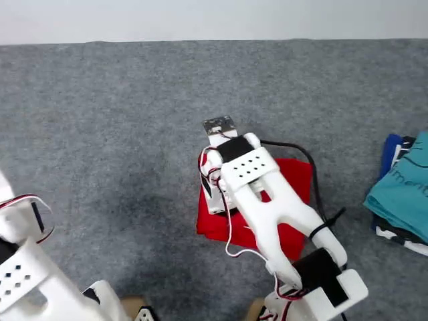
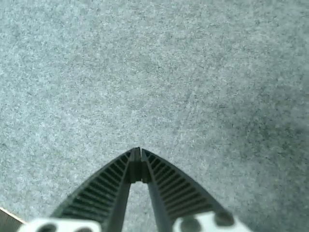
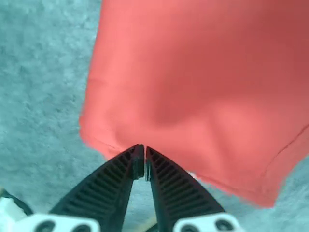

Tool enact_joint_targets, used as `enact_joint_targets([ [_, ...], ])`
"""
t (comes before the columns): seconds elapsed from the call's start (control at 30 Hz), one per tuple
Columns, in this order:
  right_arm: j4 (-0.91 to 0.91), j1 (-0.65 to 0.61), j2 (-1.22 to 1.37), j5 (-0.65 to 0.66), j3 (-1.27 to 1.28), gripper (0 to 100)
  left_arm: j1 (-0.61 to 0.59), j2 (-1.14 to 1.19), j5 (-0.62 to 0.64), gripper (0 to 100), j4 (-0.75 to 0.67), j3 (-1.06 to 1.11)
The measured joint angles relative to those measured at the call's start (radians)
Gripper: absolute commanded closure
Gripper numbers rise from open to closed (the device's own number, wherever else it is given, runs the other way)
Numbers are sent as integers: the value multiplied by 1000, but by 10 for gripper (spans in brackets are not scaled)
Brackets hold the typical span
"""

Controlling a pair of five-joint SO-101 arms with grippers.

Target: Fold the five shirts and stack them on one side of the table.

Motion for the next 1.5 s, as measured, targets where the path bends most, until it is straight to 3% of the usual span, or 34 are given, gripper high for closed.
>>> enact_joint_targets([
  [0.33, -61, -120, 110, -160, -15, 990, 0, 0, -8, 994, 0, 61],
  [0.53, -2, -212, 233, -236, -15, 990, 0, 0, -9, 994, -23, 61],
  [0.77, 89, -218, 235, -249, -60, 990, 0, 0, -9, 994, -29, 61],
  [1.0, 192, -140, 155, -249, -227, 990, 0, 0, -9, 994, -29, 61],
  [1.23, 206, 21, 167, -245, -184, 990, 0, 0, -9, 994, -29, 61],
  [1.5, 167, 8, 310, -245, -21, 990, 0, 0, -9, 994, -29, 61],
])
